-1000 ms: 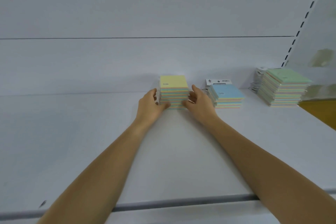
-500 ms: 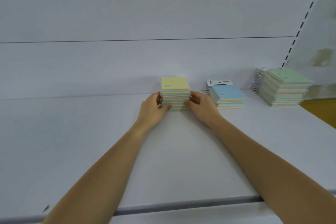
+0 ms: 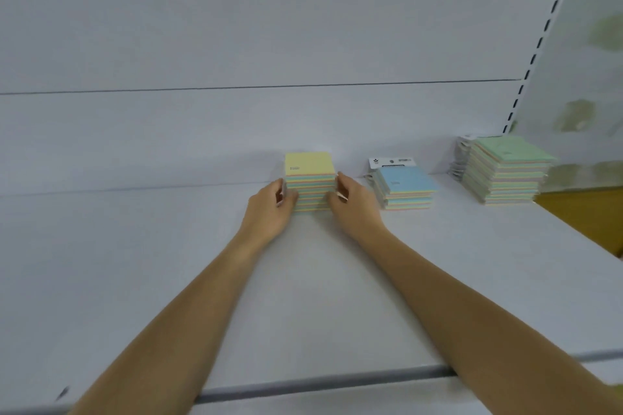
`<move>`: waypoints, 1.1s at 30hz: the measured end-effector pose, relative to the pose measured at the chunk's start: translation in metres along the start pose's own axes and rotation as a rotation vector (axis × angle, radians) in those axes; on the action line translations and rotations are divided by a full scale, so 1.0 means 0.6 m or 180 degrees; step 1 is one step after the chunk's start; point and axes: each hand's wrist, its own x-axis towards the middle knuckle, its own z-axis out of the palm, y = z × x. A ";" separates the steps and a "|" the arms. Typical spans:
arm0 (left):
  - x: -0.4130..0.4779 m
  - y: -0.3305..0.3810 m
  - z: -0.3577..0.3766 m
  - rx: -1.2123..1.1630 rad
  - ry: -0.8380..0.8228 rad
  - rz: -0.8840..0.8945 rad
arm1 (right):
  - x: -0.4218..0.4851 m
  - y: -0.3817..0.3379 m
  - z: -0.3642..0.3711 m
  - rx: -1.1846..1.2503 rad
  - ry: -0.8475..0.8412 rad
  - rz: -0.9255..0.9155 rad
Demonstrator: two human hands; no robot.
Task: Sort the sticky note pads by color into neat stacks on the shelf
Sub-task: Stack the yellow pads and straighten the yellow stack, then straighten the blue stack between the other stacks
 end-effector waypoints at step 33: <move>-0.003 0.195 0.214 -0.0272 0.0224 -0.0122 | 0.030 0.160 -0.221 -0.0623 -0.0639 -0.0171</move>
